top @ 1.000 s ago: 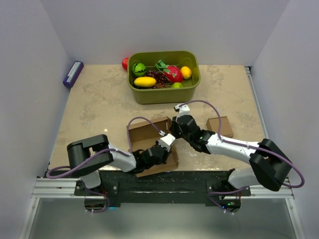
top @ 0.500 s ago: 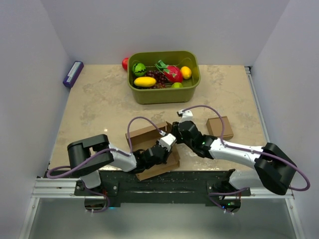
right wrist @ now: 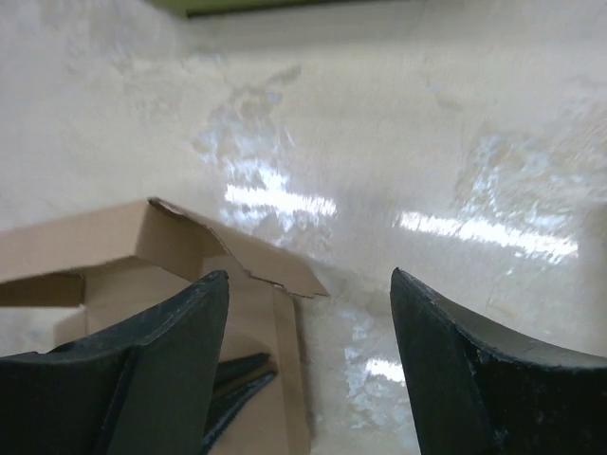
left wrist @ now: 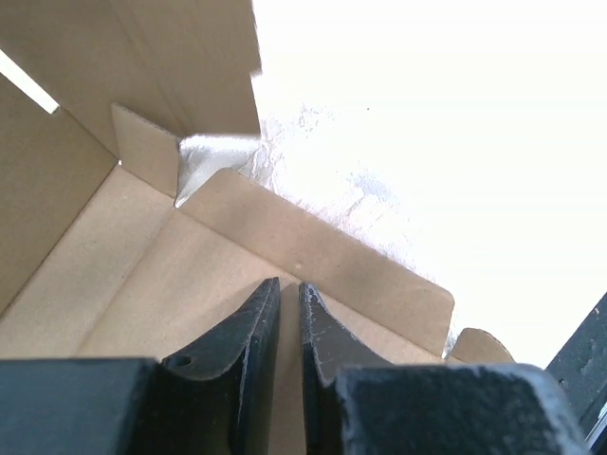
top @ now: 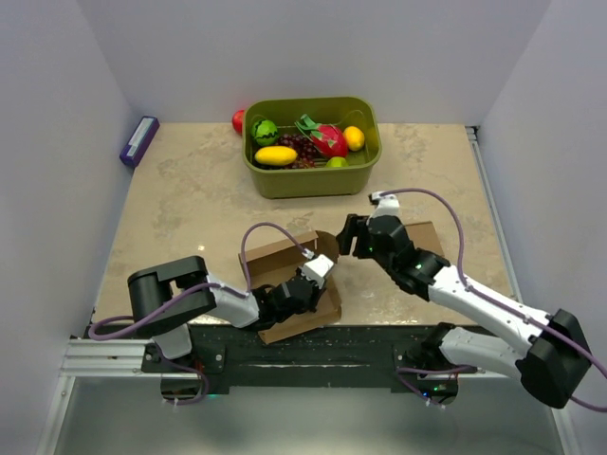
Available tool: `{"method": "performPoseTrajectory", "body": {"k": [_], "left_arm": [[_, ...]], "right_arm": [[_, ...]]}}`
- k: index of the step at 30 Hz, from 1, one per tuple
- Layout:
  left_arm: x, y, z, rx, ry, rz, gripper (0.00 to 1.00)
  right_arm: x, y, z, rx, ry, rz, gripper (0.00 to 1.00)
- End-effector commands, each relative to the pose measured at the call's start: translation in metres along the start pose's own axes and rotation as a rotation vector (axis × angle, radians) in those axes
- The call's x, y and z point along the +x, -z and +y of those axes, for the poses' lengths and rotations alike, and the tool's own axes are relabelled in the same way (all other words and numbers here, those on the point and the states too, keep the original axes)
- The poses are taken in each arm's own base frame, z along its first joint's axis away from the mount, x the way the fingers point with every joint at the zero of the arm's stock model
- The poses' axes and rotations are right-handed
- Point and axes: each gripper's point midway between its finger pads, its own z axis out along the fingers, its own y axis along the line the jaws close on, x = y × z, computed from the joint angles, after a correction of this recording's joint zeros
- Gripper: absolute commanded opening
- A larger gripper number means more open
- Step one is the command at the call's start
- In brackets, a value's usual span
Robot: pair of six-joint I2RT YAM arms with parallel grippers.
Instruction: Fold the paper box
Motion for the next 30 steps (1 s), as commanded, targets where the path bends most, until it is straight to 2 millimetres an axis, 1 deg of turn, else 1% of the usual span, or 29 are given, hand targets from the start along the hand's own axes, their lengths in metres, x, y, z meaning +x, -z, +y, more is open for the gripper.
{"method": "performPoseTrajectory", "body": {"k": [1, 4, 5, 9, 10, 11, 13, 14, 15, 20, 23, 24, 26, 30], "left_arm": [[0.02, 0.006, 0.014, -0.045, -0.009, 0.057, 0.19], [0.021, 0.006, 0.014, -0.046, -0.011, 0.059, 0.19], [0.02, 0.006, 0.014, -0.045, -0.01, 0.057, 0.19], [0.02, 0.006, 0.013, -0.044, -0.01, 0.058, 0.19], [0.02, 0.006, 0.013, -0.044, -0.01, 0.058, 0.19], [0.02, 0.005, 0.013, -0.043, -0.01, 0.056, 0.19], [0.021, 0.005, 0.013, -0.044, -0.011, 0.059, 0.18], [0.02, 0.005, 0.013, -0.044, -0.01, 0.058, 0.18], [0.021, 0.004, 0.013, -0.046, -0.012, 0.063, 0.18], [0.019, 0.004, 0.013, -0.048, -0.016, 0.062, 0.18], [0.012, 0.005, 0.012, -0.04, -0.029, 0.048, 0.18], [0.012, 0.006, 0.013, -0.047, -0.038, 0.053, 0.18], [0.009, 0.008, 0.017, -0.065, -0.049, 0.047, 0.18], [0.011, 0.014, 0.023, -0.082, -0.066, 0.056, 0.18]], "right_arm": [[-0.038, 0.008, 0.0, -0.034, -0.032, -0.084, 0.71], [-0.031, 0.0, -0.006, -0.011, -0.016, -0.068, 0.69], [-0.024, -0.004, -0.008, -0.009, -0.007, -0.053, 0.69], [-0.007, -0.019, -0.007, -0.033, 0.032, -0.018, 0.66], [-0.004, -0.024, -0.004, -0.048, 0.045, -0.011, 0.62], [0.002, -0.024, 0.003, -0.087, 0.052, 0.012, 0.61], [0.004, -0.026, 0.01, -0.128, 0.077, 0.022, 0.59], [0.007, -0.024, 0.019, -0.178, 0.086, 0.044, 0.58], [0.008, -0.024, 0.02, -0.19, 0.091, 0.053, 0.58], [0.016, -0.014, 0.011, -0.168, 0.068, 0.063, 0.57], [0.017, -0.008, 0.008, -0.171, 0.055, 0.057, 0.57], [0.024, -0.005, 0.005, -0.163, 0.057, 0.082, 0.57], [0.028, -0.004, 0.001, -0.154, 0.056, 0.086, 0.57], [0.029, -0.001, 0.005, -0.195, 0.082, 0.076, 0.57]]}}
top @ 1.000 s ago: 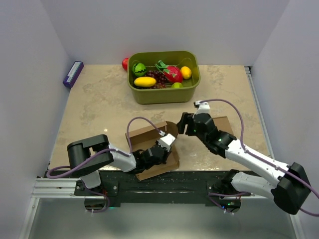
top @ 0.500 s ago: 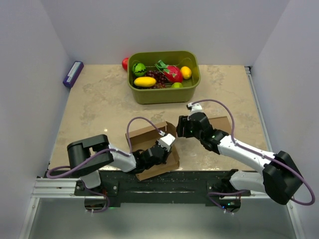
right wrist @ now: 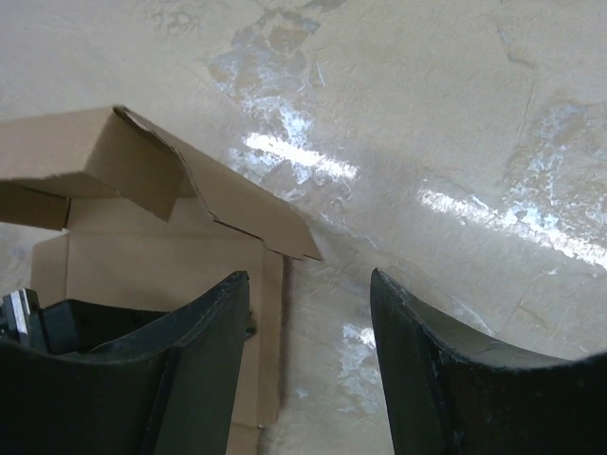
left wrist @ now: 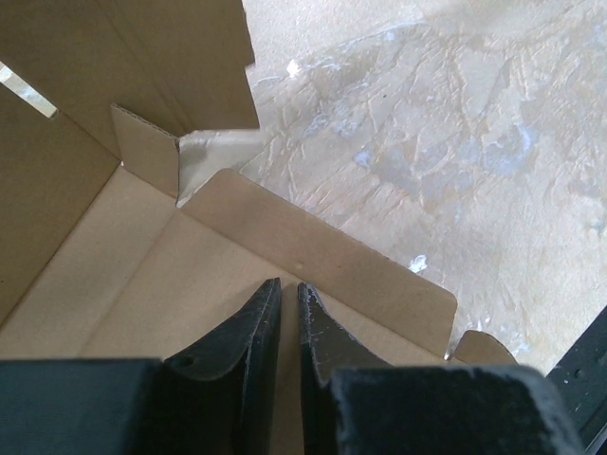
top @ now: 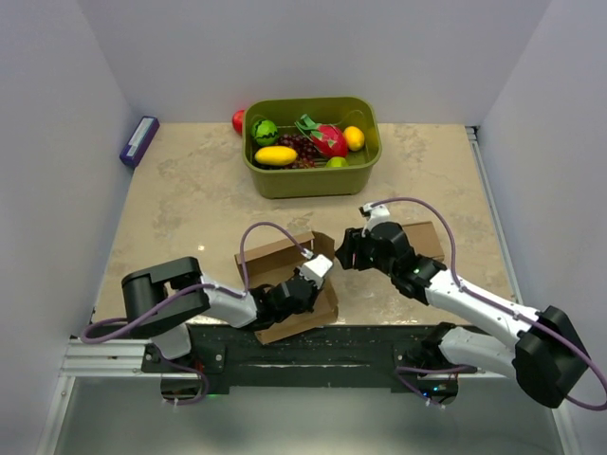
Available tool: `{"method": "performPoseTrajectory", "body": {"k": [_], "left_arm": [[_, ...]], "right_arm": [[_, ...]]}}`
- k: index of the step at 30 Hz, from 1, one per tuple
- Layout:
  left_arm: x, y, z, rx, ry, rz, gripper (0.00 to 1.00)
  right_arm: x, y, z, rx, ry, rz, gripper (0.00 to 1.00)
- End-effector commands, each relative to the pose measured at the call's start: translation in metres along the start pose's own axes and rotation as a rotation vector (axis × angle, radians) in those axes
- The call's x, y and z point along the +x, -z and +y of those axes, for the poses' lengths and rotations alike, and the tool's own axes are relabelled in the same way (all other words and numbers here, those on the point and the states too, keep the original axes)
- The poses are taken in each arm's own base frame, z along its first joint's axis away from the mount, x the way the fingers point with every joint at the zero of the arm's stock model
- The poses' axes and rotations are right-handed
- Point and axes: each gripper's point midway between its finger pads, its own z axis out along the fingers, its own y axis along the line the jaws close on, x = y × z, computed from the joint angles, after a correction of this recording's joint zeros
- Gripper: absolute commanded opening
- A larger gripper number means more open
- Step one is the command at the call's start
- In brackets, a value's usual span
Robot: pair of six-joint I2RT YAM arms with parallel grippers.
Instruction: Fold the paper box
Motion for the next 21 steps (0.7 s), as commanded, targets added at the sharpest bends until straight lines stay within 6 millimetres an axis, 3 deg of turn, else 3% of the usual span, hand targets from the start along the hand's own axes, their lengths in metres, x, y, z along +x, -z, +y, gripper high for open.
{"method": "performPoseTrajectory", "body": {"k": [1, 9, 14, 21], "left_arm": [[0.006, 0.013, 0.017, -0.048, -0.046, 0.025, 0.18], [-0.041, 0.033, 0.008, 0.016, -0.058, -0.089, 0.2], [-0.053, 0.035, -0.009, 0.103, -0.04, -0.132, 0.23], [-0.053, 0.013, -0.042, 0.226, -0.018, -0.14, 0.24]], "right_arm": [[-0.003, 0.005, 0.013, -0.084, 0.027, -0.018, 0.57], [-0.014, 0.01, 0.026, -0.159, 0.082, -0.058, 0.57], [-0.02, 0.001, 0.03, -0.162, 0.104, -0.065, 0.56], [-0.027, -0.017, 0.032, -0.154, 0.142, -0.074, 0.49]]}}
